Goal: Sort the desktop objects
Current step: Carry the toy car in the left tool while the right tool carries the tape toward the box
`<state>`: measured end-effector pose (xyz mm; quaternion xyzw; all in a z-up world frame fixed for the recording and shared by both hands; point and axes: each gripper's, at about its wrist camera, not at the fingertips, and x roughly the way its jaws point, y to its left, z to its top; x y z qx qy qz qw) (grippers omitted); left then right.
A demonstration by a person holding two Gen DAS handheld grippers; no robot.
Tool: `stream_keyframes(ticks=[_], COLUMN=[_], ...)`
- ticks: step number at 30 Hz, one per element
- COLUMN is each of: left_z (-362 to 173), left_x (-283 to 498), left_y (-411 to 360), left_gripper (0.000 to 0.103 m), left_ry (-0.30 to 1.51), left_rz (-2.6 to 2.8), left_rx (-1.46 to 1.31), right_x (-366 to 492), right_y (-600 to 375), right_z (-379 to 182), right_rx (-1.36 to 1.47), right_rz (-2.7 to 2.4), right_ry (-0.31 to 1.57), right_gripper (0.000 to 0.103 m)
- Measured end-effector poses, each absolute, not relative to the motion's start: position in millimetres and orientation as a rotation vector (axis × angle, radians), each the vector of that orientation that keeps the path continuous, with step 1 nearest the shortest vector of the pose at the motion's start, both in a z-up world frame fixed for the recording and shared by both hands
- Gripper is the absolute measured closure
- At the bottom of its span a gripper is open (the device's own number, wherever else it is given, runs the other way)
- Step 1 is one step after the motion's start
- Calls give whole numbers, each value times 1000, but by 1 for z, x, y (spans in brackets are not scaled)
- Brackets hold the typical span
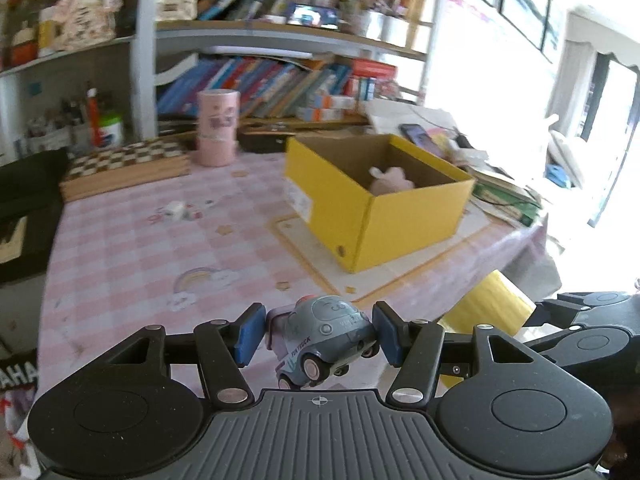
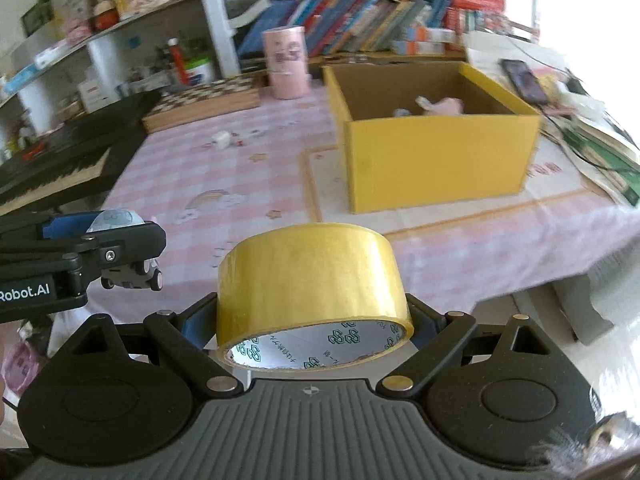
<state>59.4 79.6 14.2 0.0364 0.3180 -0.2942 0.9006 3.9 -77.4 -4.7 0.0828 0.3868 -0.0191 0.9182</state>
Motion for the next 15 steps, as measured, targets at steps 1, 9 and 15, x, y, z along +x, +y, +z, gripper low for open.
stream_keyframes(ticks=[1, 9, 15], left_z=[14, 12, 13], left_x=[59, 61, 66], left_y=[75, 50, 30], left_gripper=[45, 45, 45], left_ry=[656, 663, 667], left_rz=[-622, -697, -713], left_rx=[81, 100, 101], right_x=[2, -6, -2], right_y=[-81, -103, -123], right_z=[-5, -6, -4], right_rx=[176, 198, 196], right_rz=[-54, -113, -120], right_ry=[796, 802, 808], right_gripper=[11, 11, 11])
